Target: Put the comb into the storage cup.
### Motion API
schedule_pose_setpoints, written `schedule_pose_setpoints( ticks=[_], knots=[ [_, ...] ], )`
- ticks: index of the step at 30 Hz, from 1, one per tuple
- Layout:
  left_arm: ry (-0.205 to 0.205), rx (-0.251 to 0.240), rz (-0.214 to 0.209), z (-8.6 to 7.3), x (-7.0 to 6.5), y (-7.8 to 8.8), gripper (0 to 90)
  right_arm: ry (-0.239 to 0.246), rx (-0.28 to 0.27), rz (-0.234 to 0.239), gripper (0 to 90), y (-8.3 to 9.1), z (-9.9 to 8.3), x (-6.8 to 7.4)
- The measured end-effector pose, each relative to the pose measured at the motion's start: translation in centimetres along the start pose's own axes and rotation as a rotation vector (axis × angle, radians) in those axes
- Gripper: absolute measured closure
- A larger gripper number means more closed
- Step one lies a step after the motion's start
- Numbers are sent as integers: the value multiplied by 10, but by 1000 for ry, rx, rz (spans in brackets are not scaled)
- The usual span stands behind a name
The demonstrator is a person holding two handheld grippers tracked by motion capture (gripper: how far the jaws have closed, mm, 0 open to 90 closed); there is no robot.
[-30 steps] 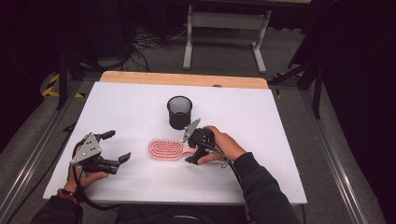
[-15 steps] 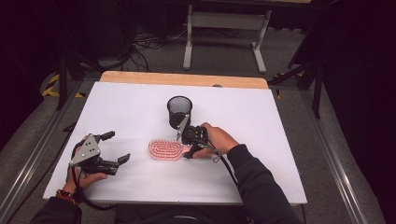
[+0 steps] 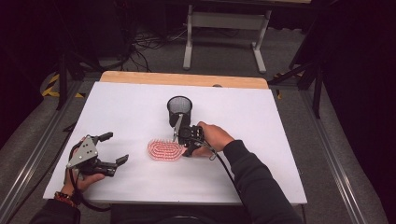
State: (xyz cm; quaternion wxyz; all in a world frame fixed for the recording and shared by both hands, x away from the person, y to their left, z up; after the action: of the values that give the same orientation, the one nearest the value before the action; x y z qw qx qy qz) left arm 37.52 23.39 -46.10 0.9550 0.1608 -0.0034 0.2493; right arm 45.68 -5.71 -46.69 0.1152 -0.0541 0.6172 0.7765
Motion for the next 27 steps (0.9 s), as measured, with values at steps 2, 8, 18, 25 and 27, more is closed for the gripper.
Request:
schedule_pose_setpoints(
  ticks=[2,8,18,25,27],
  knots=[
    [13,-11,3,0,1,1,57,-3,-8,-2,691,0,0,-1],
    [16,1,2,-1,0,1,56,5,-36,-14,696,0,-2,1],
    [32,-18,-4,-2,1,3,55,-92,-204,-83,699,7,-11,3],
    [35,-22,-1,-2,2,4,54,-158,-313,-102,699,14,-16,1],
    [38,-24,-1,-2,2,4,55,-167,-329,-102,699,15,-17,1]
  ],
)
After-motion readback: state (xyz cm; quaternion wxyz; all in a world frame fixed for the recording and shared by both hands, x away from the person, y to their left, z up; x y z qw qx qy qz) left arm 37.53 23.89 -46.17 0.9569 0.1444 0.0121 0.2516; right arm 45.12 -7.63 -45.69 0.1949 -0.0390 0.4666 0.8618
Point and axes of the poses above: each handheld gripper's, and its own axes: y roughly backward along the jaws, z roughly out of its top, x roughly to its left, the point moved 4 cm from there along -y, roughly forward along the jaws, and after that the axes turned 12 degrees about -z, right-handed, at the moved point
